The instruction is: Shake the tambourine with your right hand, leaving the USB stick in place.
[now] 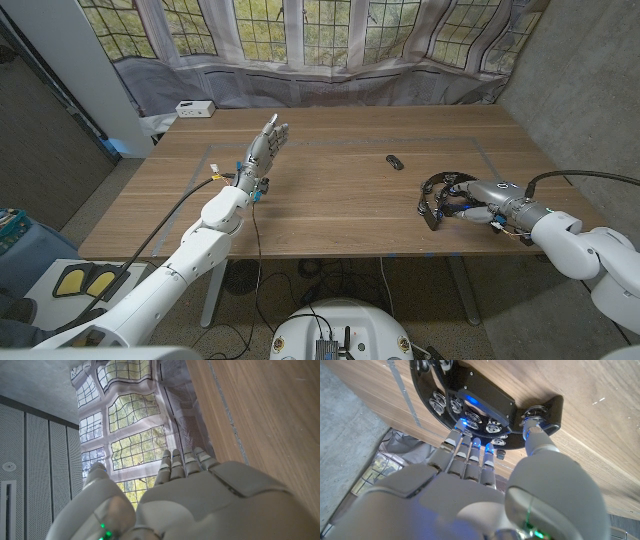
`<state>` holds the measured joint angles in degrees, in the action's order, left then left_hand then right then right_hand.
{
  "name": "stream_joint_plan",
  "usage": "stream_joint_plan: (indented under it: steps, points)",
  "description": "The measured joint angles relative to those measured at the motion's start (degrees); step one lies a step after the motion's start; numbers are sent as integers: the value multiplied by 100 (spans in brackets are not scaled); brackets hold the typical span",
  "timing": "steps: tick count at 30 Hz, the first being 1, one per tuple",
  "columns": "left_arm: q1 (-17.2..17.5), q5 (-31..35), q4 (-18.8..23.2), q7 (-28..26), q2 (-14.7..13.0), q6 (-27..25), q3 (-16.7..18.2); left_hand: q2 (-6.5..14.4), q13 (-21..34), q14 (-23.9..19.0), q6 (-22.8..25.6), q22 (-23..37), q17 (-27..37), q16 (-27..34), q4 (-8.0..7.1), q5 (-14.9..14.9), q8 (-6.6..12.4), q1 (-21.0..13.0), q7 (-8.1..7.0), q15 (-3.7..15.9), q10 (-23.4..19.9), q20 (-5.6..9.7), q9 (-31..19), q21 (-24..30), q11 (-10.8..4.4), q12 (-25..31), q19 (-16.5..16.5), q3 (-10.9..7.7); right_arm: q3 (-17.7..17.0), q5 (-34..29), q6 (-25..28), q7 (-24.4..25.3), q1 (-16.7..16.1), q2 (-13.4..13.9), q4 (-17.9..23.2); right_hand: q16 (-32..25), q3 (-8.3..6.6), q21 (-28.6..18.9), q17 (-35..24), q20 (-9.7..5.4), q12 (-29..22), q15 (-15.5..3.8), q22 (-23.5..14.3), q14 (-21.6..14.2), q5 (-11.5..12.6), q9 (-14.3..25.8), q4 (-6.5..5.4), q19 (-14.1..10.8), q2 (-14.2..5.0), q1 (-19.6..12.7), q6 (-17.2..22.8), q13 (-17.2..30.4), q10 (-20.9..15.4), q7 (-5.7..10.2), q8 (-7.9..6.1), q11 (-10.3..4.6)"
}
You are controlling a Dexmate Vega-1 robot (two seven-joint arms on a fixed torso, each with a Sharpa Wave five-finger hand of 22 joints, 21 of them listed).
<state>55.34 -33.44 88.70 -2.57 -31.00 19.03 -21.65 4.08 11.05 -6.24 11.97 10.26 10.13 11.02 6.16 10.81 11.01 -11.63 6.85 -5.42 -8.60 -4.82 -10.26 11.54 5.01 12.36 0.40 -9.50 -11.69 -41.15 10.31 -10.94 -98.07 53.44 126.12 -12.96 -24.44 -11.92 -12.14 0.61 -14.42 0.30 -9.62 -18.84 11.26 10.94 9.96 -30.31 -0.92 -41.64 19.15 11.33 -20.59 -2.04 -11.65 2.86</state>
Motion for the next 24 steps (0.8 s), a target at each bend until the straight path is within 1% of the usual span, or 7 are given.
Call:
stream_joint_plan:
  steps: [3, 10, 13, 18, 21, 22, 24]
  points:
    - [-5, 9, 13, -5, -2, -7, 1, 0, 0, 0, 0, 0, 0, 0, 0, 0, 0, 0, 0, 0, 0, 0, 0, 0, 0, 0, 0, 0, 52, 19, 25, 0, 30, 61, -47, 27, -24, 17, -10, 0, 0, 0, 0, 0, 0, 0, -24, 0, 0, 0, 0, 0, 0, 0, 0, 0]
    - [-20, 33, 32, -26, -4, -23, 2, 0, 0, 0, 0, 0, 0, 0, 0, 0, 0, 0, 0, 0, 0, 0, 0, 0, 0, 0, 0, 0, 206, 63, 94, 70, 119, 213, -166, 28, -24, 49, -27, -20, 0, -1, 0, 45, 0, 0, -24, 24, -1, -1, 0, -1, 0, 0, 0, 0]
    - [-21, 43, 37, -43, -6, -39, 1, 0, 0, 0, 0, 0, 1, 0, 0, 0, 0, 0, 0, 0, 0, 0, 0, 0, 0, 0, 0, 0, 272, 68, 121, 93, 156, 278, -213, 28, -71, 49, -27, 1, 0, -1, 0, 45, 0, 0, -24, 44, -46, -48, 20, -1, 0, 21, 0, 0]
    - [-21, 52, 56, -69, -8, -63, -4, 0, 0, 0, 0, 0, 1, 0, 0, 0, 0, 0, 0, 0, 0, 0, 0, 0, 0, 0, 0, 0, 399, 106, 189, 167, 229, 402, -313, 71, -120, 48, -26, 1, 0, 0, 0, 45, 0, 0, 22, 44, -84, -144, 30, -1, 1, 31, -1, 0]
    - [-21, 58, 65, -87, -9, -82, -9, 0, 0, 0, 0, 0, 1, 0, 0, 0, 1, 0, 0, 0, 0, 0, 0, 0, 0, 0, 0, 0, 480, 144, 220, 211, 278, 493, -380, 71, -140, 48, -26, 1, 0, -1, 0, 45, 0, 0, 3, 44, -53, -174, 30, -1, -1, 31, 0, 2]
    - [-21, 59, 65, -92, -9, -86, -9, 0, 0, 0, 0, 0, 4, 0, 0, 0, 1, 0, 0, 0, 0, 0, 0, 0, 0, 0, 0, 0, 499, 144, 220, 211, 288, 515, -394, 71, -142, 48, -26, 1, 0, -1, 0, 45, 0, 0, 5, 44, -53, -174, 30, -1, -21, 31, 0, 22]
    - [-17, 64, 72, -103, -9, -98, -13, 0, 0, 0, 0, 0, 15, 0, 0, 0, 1, 0, 0, 0, 0, 0, 1, 0, 0, 0, 0, 0, 538, 191, 251, 258, 314, 565, -425, 71, -163, 48, -26, -1, 0, 0, 0, 45, 0, 0, 26, 42, -83, -204, 30, -1, -33, 31, 0, 9]
